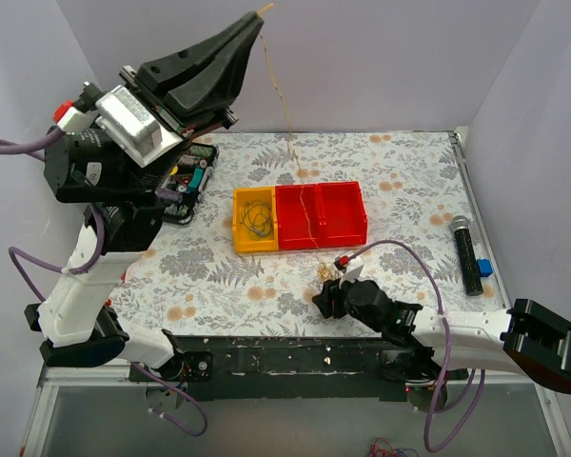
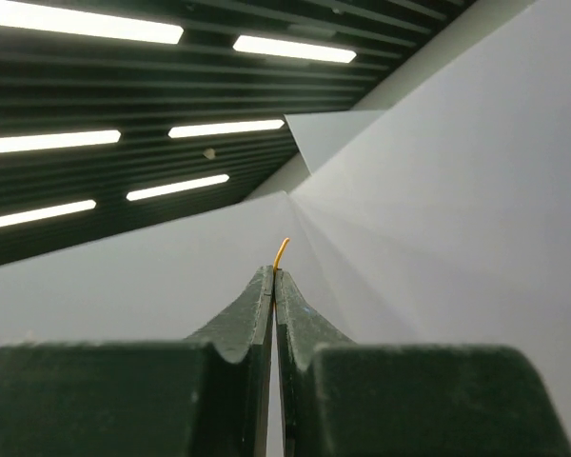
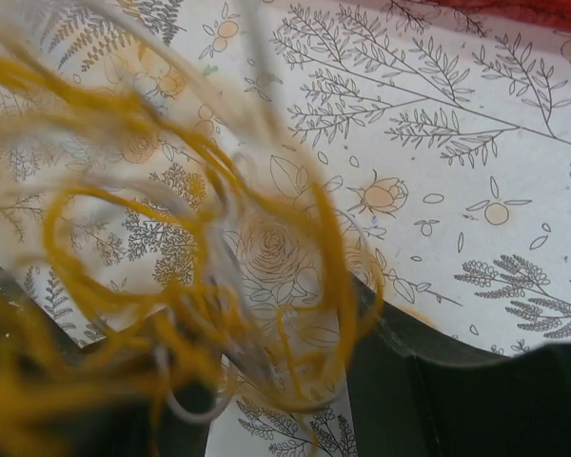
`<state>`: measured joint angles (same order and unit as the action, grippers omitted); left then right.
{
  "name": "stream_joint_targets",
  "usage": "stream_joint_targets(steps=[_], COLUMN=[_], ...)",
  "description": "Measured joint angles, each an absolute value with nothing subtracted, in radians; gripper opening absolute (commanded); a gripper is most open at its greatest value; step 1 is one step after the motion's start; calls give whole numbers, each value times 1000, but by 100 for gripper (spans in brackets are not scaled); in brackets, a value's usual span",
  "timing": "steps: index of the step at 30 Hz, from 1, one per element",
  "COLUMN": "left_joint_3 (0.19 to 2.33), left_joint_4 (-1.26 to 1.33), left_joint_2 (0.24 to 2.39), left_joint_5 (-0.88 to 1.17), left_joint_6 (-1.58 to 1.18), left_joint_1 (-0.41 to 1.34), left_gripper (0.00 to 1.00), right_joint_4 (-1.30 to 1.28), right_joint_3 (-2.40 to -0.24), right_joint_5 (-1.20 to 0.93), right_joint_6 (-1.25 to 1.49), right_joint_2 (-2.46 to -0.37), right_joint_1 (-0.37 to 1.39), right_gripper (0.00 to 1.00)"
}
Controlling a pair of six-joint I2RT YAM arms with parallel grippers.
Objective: Untangle the cables
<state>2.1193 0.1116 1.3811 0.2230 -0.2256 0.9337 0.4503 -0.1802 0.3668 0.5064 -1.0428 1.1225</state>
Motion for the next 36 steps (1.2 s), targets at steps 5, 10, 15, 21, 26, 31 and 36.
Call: stream_joint_targets(steps=[5,10,15,21,26,31,36], left_joint_3=[2138,2156,2089,1956,1875,1838,1830], left_joint_4=[250,359,386,371,348,310,284], left_joint_2=[1391,1401,1362,1302,1280,1273,1266], left_joint_5=[205,184,174,168,158,148,144], left_joint_6=[-111,-17,7,11,10,-17,-43], left_joint_1=[934,934,934,934,934,934,934], left_gripper=[0,0,0,0,0,0,0], right_joint_4=[452,450,418,327,315,318,340], right_joint_3=[-160,-147,-147,-246,-462,-656,-752], right_joint_5=[361,360,363,350,282,241,213], right_joint_6=[534,552,555,495,398,295,207], right_joint_2=[-1054,-1066,-1029,-823,-791,-867,-953], right_joint_1=[1122,1123,1126,1128,1151,1200,1227], right_gripper=[57,55,59,71,72,74,78])
